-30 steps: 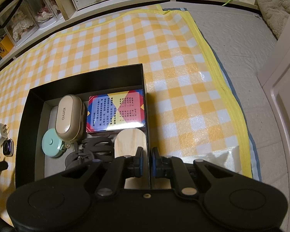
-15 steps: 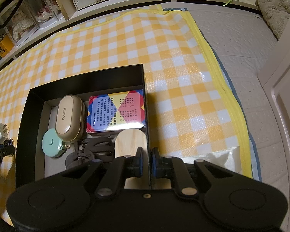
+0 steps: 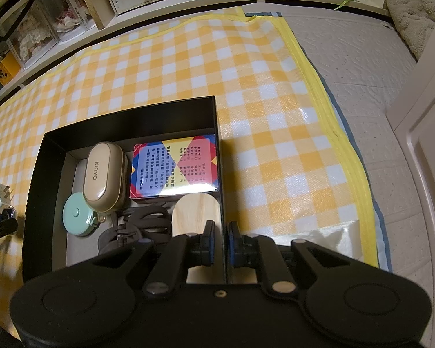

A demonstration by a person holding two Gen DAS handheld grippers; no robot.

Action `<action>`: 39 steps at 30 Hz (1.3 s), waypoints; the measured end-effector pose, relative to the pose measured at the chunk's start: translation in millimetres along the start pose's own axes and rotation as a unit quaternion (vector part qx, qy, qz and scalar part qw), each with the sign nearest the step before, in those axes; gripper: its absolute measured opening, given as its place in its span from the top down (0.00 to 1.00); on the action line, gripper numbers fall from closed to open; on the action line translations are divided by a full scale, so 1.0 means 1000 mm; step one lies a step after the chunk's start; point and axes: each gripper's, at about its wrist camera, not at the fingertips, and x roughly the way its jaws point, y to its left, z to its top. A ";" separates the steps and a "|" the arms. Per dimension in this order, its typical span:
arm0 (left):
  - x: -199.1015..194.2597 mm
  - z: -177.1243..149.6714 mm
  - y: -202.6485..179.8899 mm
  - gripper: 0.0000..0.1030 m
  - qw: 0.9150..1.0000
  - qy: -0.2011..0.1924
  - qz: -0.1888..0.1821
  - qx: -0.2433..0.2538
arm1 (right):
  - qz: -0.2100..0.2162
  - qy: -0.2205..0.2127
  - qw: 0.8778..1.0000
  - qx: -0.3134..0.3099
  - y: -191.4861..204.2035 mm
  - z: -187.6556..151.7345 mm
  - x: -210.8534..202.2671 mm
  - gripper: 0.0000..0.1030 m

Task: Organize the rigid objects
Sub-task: 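Reach the left tool to the black smartwatch and grasp it, then carry the smartwatch into the tray and open the left tool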

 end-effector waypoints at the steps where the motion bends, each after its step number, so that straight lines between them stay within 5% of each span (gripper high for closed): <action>1: -0.007 0.001 -0.006 0.54 1.000 -0.008 -0.015 0.006 | 0.000 0.000 1.000 0.000 0.000 0.000 0.000 0.89; 13: -0.042 0.035 -0.083 0.54 0.991 -0.085 -0.106 -0.003 | 0.003 -0.002 1.000 0.001 0.000 0.001 0.000 0.89; 24: -0.012 0.053 -0.114 0.54 0.993 -0.073 -0.088 -0.015 | 0.009 -0.002 1.000 0.004 -0.002 0.001 -0.001 0.89; 39: 0.000 0.053 -0.109 0.48 0.995 -0.067 -0.077 -0.014 | 0.009 -0.002 1.000 0.004 -0.002 0.002 0.000 0.88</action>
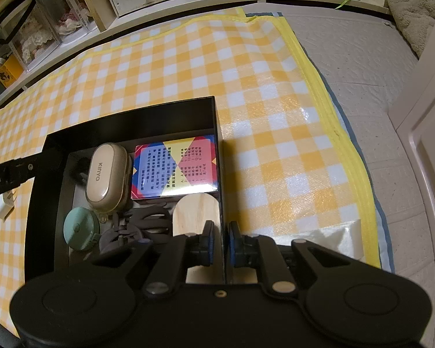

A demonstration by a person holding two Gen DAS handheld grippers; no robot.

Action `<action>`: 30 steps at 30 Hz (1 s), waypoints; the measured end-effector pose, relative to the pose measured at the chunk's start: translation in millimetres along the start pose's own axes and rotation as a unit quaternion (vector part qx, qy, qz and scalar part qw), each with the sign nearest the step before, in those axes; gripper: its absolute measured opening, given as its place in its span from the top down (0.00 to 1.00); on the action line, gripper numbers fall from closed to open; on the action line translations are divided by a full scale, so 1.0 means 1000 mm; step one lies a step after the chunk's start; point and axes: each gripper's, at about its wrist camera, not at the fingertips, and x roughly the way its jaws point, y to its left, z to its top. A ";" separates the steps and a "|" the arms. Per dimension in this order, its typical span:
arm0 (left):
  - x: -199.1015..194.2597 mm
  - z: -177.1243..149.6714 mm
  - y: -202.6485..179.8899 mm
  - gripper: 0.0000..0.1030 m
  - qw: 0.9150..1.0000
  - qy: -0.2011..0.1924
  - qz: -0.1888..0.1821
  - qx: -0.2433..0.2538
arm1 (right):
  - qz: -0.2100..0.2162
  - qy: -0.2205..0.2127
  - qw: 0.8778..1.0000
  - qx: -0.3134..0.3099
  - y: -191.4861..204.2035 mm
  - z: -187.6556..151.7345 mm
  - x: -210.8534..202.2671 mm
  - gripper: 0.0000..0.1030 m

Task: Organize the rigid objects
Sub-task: 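Carry the smartwatch into the tray and open the left tool, then reach the left tool to the white charger plug and grasp it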

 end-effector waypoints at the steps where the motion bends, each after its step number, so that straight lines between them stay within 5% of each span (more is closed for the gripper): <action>1: 0.000 0.000 0.001 0.48 1.000 0.001 0.000 -0.001 | 0.000 0.000 1.000 0.000 0.000 0.000 0.000 0.88; 15: -0.011 -0.002 0.000 0.48 1.000 0.015 -0.012 0.012 | 0.000 0.000 1.000 -0.001 0.000 0.000 0.000 0.88; 30: -0.069 0.005 0.022 0.00 0.995 0.004 -0.015 0.094 | 0.000 0.000 1.000 -0.001 0.000 0.000 0.000 0.88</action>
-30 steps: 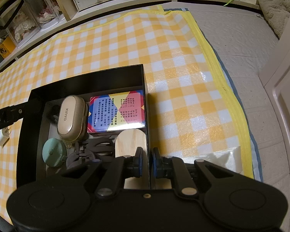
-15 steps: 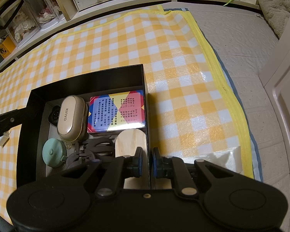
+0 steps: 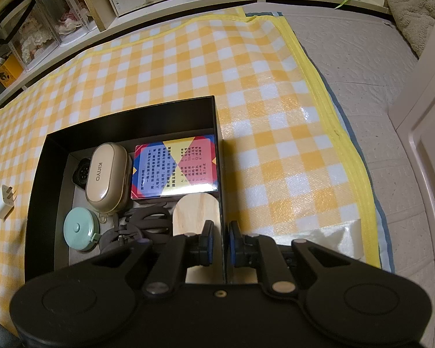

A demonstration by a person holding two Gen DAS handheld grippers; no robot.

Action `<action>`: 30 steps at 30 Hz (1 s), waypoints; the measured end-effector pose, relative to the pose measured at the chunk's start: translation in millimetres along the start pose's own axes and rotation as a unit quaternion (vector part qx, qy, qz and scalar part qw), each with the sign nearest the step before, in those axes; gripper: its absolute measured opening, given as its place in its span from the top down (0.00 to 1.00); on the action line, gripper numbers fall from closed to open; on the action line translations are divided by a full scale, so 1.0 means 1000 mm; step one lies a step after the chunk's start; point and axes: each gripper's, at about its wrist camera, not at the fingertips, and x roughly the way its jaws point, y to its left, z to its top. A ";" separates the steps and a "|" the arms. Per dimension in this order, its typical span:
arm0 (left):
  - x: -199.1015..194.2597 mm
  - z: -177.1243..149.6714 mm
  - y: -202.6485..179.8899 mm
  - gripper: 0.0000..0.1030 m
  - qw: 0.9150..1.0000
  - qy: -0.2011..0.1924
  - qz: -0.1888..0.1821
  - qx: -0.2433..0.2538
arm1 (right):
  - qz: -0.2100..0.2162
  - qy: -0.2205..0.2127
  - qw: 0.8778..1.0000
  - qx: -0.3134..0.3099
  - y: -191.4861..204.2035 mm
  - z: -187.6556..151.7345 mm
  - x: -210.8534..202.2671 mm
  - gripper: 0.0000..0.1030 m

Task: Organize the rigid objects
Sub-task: 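Reach the left tool to the white charger plug and grasp it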

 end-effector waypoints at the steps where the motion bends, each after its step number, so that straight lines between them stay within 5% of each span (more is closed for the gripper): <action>1: -0.003 0.000 0.003 0.00 1.000 -0.001 0.001 0.003 | 0.000 0.000 1.000 0.000 0.000 0.000 0.000 0.88; 9: -0.015 -0.010 0.042 0.00 0.999 -0.007 0.039 -0.001 | 0.000 0.000 1.000 0.000 0.000 0.000 0.000 0.88; 16: -0.004 -0.024 0.089 0.00 0.994 0.004 0.071 -0.088 | 0.000 0.000 1.000 0.000 0.000 0.000 0.000 0.88; 26: 0.031 -0.047 0.134 0.00 0.963 0.045 0.070 -0.257 | 0.000 0.000 1.000 -0.001 0.000 0.000 -0.001 0.88; 30: 0.040 -0.048 0.139 0.16 0.959 0.048 0.087 -0.264 | -0.001 0.000 1.000 -0.001 0.000 0.000 0.000 0.88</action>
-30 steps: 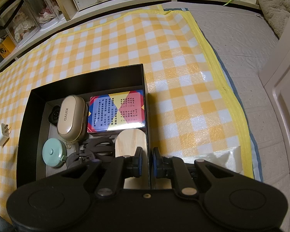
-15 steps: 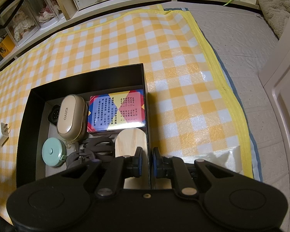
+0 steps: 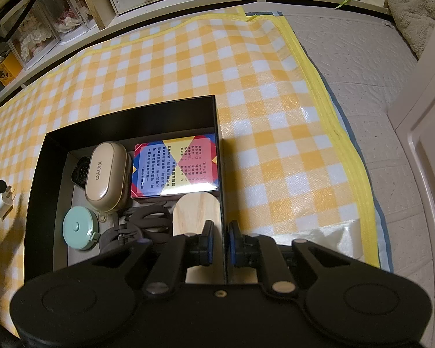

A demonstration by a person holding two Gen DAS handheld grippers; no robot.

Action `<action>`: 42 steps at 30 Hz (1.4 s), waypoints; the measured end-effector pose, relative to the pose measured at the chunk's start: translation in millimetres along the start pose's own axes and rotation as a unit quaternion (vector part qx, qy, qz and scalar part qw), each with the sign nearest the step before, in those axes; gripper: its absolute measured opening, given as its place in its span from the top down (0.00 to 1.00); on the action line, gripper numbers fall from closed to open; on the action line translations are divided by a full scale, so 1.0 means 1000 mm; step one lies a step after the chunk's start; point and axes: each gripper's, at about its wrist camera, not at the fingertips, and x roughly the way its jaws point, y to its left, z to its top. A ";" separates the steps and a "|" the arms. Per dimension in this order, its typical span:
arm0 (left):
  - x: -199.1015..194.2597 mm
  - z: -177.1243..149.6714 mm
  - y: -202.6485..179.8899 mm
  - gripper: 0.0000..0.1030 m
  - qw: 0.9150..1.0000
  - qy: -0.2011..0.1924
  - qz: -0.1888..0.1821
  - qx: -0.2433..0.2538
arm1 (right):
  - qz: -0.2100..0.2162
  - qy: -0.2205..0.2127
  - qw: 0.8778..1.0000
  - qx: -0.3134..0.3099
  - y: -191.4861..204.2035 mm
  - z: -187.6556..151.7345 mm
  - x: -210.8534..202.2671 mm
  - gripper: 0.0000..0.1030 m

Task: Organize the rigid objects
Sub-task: 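Reach the left tool to the white charger plug and grasp it, then carry the charger plug into the tray and lower it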

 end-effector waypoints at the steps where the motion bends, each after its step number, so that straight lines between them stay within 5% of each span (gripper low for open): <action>1: 0.002 0.000 0.001 0.20 1.000 -0.001 0.004 -0.004 | 0.000 0.000 1.000 0.000 0.000 0.000 0.000 0.88; 7: 0.010 0.005 0.001 0.25 1.000 -0.013 -0.009 0.009 | 0.000 0.000 1.000 0.000 -0.001 -0.001 -0.001 0.87; 14: 0.014 -0.003 -0.025 0.25 0.992 0.010 0.001 0.123 | 0.000 0.000 1.000 0.000 -0.001 -0.001 -0.001 0.87; 16: 0.016 -0.007 -0.030 0.33 0.989 0.014 0.009 0.146 | -0.001 0.000 1.000 -0.001 0.000 0.000 -0.001 0.87; 19: 0.021 -0.007 -0.028 0.43 0.988 0.020 0.017 0.149 | -0.001 0.000 1.000 -0.001 0.000 0.000 -0.001 0.87; 26: 0.020 -0.010 -0.028 0.44 0.988 0.012 0.013 0.154 | -0.002 0.000 1.000 -0.001 -0.001 -0.001 -0.001 0.87; 36: -0.029 -0.007 -0.046 0.44 0.987 -0.049 -0.063 0.141 | -0.001 0.000 1.000 -0.002 -0.002 -0.002 -0.002 0.88; 42: -0.051 -0.030 -0.085 0.44 0.972 -0.047 -0.127 0.193 | -0.001 0.000 1.000 -0.003 -0.003 -0.002 -0.002 0.88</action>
